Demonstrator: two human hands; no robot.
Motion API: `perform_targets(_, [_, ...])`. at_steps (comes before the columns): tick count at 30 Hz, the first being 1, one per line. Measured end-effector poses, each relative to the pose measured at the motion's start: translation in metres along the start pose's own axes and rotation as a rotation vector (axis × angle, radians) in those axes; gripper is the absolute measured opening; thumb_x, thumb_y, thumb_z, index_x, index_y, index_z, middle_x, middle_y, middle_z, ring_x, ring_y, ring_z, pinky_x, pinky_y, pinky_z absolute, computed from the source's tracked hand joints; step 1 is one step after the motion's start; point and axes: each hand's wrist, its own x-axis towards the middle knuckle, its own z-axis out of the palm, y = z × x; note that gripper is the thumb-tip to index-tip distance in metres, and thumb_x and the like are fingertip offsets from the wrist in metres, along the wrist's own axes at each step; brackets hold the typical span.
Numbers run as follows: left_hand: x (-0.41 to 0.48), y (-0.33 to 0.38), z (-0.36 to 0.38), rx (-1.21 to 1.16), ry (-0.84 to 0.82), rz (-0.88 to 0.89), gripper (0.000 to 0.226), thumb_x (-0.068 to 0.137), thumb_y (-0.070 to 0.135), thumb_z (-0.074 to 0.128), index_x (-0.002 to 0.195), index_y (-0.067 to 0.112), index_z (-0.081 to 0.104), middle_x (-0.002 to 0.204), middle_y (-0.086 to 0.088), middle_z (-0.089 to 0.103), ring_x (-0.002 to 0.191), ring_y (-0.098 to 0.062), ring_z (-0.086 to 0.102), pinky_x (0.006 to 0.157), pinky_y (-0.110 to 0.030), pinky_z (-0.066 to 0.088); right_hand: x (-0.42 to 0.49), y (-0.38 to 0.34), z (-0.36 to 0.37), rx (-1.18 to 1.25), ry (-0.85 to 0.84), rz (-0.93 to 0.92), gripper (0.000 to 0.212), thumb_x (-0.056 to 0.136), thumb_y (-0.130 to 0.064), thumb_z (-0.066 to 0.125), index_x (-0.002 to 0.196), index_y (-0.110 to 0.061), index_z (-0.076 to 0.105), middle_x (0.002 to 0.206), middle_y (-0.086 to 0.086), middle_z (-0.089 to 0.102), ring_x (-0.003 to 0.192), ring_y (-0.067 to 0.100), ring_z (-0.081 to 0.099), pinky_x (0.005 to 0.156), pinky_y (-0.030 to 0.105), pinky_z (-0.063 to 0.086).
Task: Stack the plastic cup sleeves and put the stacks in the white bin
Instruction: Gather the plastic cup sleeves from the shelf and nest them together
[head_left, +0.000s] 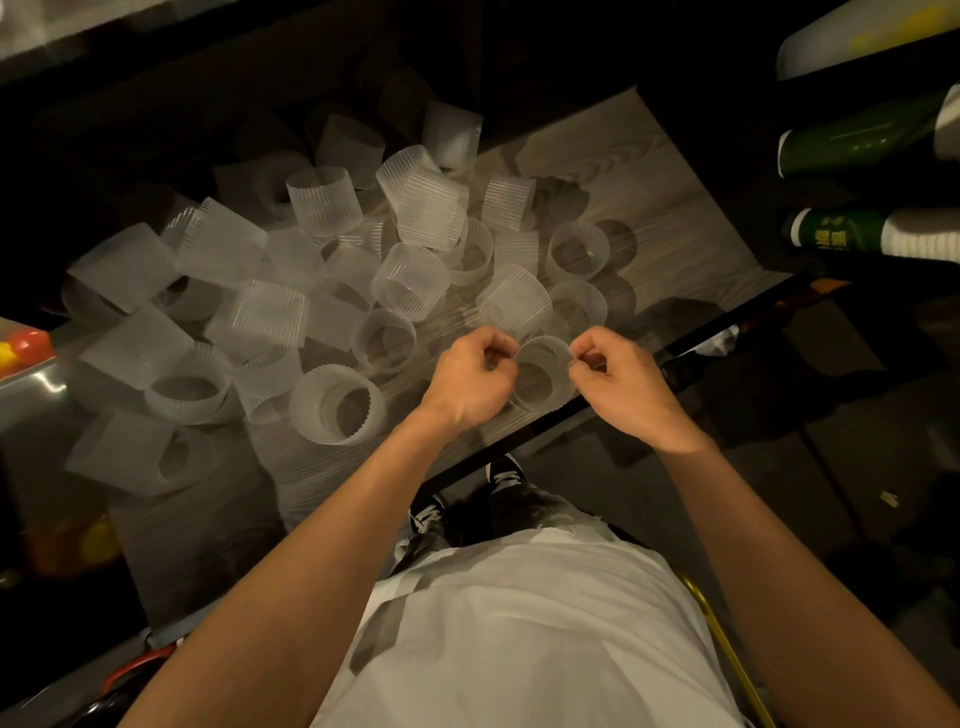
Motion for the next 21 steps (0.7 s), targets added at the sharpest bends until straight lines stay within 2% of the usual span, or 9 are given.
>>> perform_targets(2, [-0.001,-0.003,-0.001,0.005,0.017,-0.008,0.018,0.091,0.014,0.059,0.106,0.020,0.068,0.092,0.012,0.067,0.084,-0.004,0.063,0.075,-0.017,0.048,-0.001,0.001,0.003,0.003,-0.008,-0.002,0.006,0.093,-0.018,0.062,0.099,-0.018,0.065,0.086,-0.003,0.071,0.081,0.014,0.067,0.072,0.029,0.053])
perform_targets(6, [-0.003,-0.009,-0.002,0.004,0.066,-0.020,0.017,0.090,0.016,0.059,0.102,0.021,0.071,0.087,0.013,0.069,0.078,-0.002,0.064,0.072,-0.016,0.049,-0.002,-0.001,0.008,0.004,0.002,-0.009,0.005,0.091,-0.019,0.065,0.096,-0.020,0.066,0.083,-0.005,0.071,0.077,0.009,0.067,0.065,0.017,0.049])
perform_targets(9, [-0.002,-0.011,-0.002,0.036,0.040,-0.037,0.018,0.091,0.015,0.058,0.104,0.020,0.070,0.088,0.013,0.068,0.079,-0.002,0.064,0.070,-0.013,0.047,0.001,0.002,0.011,-0.046,-0.032,-0.002,0.006,0.092,-0.021,0.064,0.098,-0.020,0.065,0.083,-0.005,0.071,0.078,0.012,0.067,0.073,0.031,0.056])
perform_targets(11, [-0.001,-0.014,-0.001,0.079,0.013,-0.064,0.022,0.094,0.017,0.057,0.113,0.018,0.068,0.097,0.008,0.070,0.088,-0.007,0.065,0.076,-0.016,0.050,0.002,0.004,0.015,-0.085,-0.054,0.001,0.013,0.093,-0.025,0.064,0.105,-0.020,0.066,0.090,-0.005,0.071,0.084,0.014,0.068,0.080,0.040,0.057])
perform_targets(14, [-0.001,-0.013,0.000,0.177,0.061,-0.089,0.033,0.095,0.023,0.057,0.127,0.013,0.059,0.116,0.000,0.065,0.103,-0.015,0.063,0.090,-0.027,0.051,0.006,0.005,0.017,-0.202,0.039,0.018,0.035,0.095,-0.037,0.066,0.122,-0.015,0.063,0.104,-0.002,0.069,0.098,0.016,0.063,0.087,0.037,0.053])
perform_targets(16, [0.000,-0.007,-0.001,0.196,0.170,-0.047,0.036,0.093,0.024,0.057,0.127,0.012,0.056,0.121,-0.006,0.060,0.110,-0.020,0.060,0.096,-0.034,0.050,0.009,-0.001,0.015,-0.107,0.103,0.063,0.035,0.097,-0.037,0.063,0.123,-0.014,0.062,0.101,-0.003,0.067,0.094,0.015,0.063,0.085,0.034,0.052])
perform_targets(18, [0.001,0.004,-0.004,0.209,0.255,0.027,0.041,0.092,0.020,0.056,0.132,0.011,0.051,0.128,-0.009,0.054,0.118,-0.023,0.053,0.102,-0.036,0.046,0.016,-0.011,0.013,0.158,0.090,0.133,0.034,0.100,-0.034,0.058,0.128,-0.017,0.060,0.101,-0.004,0.066,0.086,0.016,0.070,0.081,0.034,0.056])
perform_targets(21, [0.011,0.019,-0.011,0.253,0.218,0.099,0.054,0.090,0.022,0.051,0.143,0.012,0.044,0.133,-0.012,0.056,0.125,-0.029,0.051,0.107,-0.044,0.043,0.027,-0.029,0.011,0.359,0.024,0.186,0.037,0.103,-0.030,0.051,0.140,-0.024,0.051,0.109,-0.003,0.067,0.078,0.018,0.076,0.060,0.021,0.049])
